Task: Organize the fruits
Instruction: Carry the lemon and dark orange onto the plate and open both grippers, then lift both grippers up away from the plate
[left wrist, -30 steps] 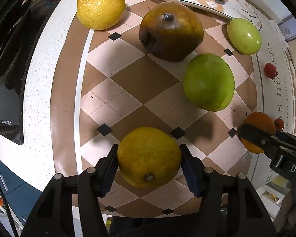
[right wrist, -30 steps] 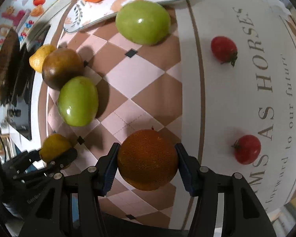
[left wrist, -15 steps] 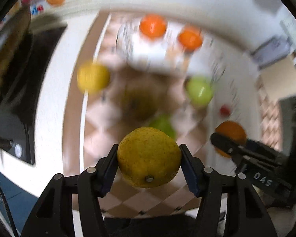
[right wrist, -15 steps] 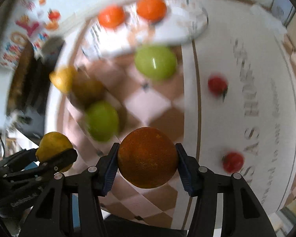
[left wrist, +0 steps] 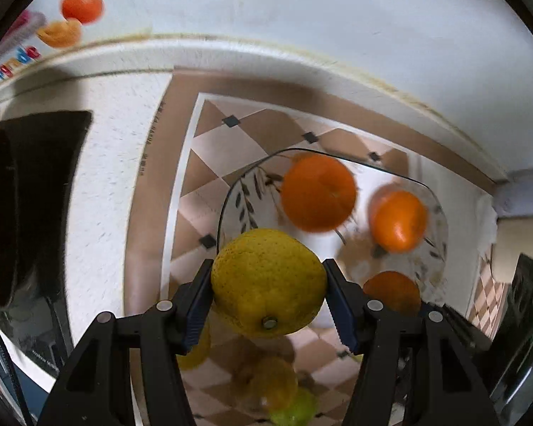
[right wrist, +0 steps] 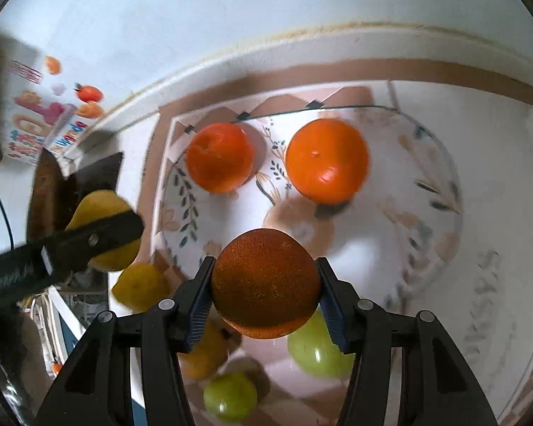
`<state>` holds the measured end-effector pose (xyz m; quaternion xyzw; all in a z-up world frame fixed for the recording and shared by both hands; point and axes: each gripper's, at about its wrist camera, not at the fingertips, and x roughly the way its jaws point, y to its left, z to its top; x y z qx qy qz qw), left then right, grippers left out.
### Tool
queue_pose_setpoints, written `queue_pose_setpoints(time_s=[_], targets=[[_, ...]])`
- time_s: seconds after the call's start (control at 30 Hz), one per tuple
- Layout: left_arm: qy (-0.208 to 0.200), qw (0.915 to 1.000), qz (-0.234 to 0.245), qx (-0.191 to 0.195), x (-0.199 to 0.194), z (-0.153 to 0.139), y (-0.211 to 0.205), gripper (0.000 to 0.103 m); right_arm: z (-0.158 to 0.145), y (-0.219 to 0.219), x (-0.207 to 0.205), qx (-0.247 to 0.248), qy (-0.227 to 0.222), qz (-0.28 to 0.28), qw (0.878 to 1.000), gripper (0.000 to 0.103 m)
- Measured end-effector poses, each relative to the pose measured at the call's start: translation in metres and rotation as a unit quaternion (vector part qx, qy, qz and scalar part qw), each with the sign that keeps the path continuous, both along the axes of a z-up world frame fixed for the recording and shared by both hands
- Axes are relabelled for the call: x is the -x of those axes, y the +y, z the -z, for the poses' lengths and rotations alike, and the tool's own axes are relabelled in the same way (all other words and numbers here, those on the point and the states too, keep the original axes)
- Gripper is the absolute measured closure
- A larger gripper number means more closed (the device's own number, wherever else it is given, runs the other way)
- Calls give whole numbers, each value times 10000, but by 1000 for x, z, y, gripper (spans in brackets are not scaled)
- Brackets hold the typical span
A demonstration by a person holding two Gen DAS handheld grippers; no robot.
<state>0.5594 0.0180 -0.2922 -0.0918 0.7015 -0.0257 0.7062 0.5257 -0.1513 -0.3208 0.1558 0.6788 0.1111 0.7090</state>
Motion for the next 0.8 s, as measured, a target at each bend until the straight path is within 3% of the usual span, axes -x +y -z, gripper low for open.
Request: queue_pose_setpoints(time_s=[0.33, 0.43, 0.6, 0.67, 0.73, 0.8], targets=[[413, 9990, -23, -143, -14, 33, -3, 46, 40, 15, -23, -1, 445, -205, 9988, 44], [440, 9989, -77, -167, -16, 34, -2, 45, 41, 15, -26, -32, 511, -218, 9984, 43], [366, 9992, -95, -90, -20, 25, -2, 45, 35, 14, -27, -73, 528, -255, 9983, 30], [340, 9993, -95, -100, -24, 17, -5, 45, 30, 13, -26, -50, 515, -277, 9983, 29], [299, 9994, -84, -132, -21, 10, -5, 41, 23, 8, -23, 22, 491, -292, 9984, 26], [249, 9995, -59, -204, -16, 2, -2, 23, 15, 4, -19, 113, 450, -306, 9985, 15]])
